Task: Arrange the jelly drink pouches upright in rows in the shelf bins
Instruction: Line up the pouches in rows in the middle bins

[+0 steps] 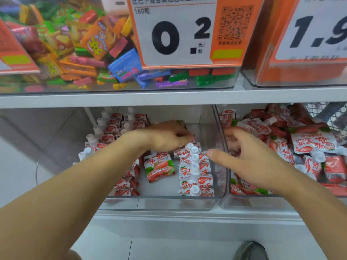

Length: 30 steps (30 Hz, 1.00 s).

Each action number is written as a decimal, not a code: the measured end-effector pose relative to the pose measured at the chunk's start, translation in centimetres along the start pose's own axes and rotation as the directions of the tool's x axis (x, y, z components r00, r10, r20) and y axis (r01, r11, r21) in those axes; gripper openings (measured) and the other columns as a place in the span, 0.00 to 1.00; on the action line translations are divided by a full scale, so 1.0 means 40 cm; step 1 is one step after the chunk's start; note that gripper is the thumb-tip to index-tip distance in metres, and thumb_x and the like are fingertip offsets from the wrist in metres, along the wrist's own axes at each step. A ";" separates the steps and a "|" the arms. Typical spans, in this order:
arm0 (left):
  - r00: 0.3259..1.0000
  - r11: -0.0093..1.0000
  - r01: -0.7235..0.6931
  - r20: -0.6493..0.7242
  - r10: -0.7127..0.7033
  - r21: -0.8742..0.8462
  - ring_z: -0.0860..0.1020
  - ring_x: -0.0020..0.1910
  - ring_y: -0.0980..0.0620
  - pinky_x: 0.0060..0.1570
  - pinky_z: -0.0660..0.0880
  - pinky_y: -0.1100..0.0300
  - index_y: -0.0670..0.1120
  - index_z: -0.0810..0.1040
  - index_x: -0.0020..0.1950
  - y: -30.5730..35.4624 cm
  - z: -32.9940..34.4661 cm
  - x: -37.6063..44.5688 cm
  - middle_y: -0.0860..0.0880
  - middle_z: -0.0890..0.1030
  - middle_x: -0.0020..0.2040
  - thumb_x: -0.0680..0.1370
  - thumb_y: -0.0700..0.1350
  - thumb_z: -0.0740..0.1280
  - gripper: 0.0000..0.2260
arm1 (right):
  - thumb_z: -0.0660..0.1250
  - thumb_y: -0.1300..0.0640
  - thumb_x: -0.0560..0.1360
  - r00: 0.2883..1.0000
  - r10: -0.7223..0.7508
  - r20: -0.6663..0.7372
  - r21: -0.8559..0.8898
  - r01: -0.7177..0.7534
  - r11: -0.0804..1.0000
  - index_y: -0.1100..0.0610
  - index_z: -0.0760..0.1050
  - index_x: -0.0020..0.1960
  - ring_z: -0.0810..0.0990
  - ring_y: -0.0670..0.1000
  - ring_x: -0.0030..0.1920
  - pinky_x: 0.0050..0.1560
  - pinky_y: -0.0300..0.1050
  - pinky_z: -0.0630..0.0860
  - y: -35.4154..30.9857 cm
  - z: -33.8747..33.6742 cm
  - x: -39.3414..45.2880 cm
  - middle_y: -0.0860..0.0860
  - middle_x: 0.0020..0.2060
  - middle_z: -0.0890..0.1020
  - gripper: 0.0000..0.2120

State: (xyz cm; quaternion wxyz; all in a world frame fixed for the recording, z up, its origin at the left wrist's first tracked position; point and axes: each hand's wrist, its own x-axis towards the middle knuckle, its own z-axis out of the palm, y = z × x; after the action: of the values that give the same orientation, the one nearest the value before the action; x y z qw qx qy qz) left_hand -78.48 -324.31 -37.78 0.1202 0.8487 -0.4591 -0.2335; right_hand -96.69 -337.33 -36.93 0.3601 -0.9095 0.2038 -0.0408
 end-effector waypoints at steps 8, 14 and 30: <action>0.985 0.963 0.136 0.137 -0.106 -0.232 0.75 0.45 0.56 0.46 0.70 0.69 0.45 0.79 0.55 -0.026 -0.019 -0.026 0.48 0.79 0.54 0.79 0.49 0.63 0.11 | 0.71 0.61 0.72 0.804 -0.568 -0.176 -0.305 0.504 0.808 0.52 0.79 0.54 0.80 0.47 0.43 0.48 0.36 0.73 -0.103 0.017 0.004 0.49 0.49 0.78 0.12; 0.999 0.996 -0.032 -0.023 0.030 -0.078 0.73 0.64 0.54 0.65 0.69 0.59 0.57 0.65 0.73 -0.101 0.030 -0.054 0.57 0.72 0.68 0.72 0.56 0.72 0.31 | 0.64 0.55 0.77 0.915 -0.245 0.321 -0.605 0.397 0.690 0.50 0.75 0.57 0.77 0.55 0.52 0.53 0.49 0.76 -0.175 0.043 0.205 0.52 0.54 0.80 0.10; 0.983 0.980 -0.080 -0.180 0.047 -0.182 0.73 0.63 0.52 0.62 0.68 0.64 0.50 0.69 0.71 -0.075 0.035 -0.054 0.53 0.74 0.67 0.74 0.57 0.69 0.27 | 0.70 0.62 0.75 0.924 0.109 0.367 -0.426 0.062 0.903 0.52 0.71 0.64 0.79 0.52 0.34 0.27 0.39 0.76 -0.137 0.136 0.458 0.56 0.47 0.79 0.19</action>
State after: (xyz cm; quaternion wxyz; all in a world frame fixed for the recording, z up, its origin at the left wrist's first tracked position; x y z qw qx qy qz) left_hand -78.04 -320.86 -39.62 0.2472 0.8355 -0.4495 -0.1969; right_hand -76.88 -337.60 -38.60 0.1841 -0.9539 0.1447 0.1876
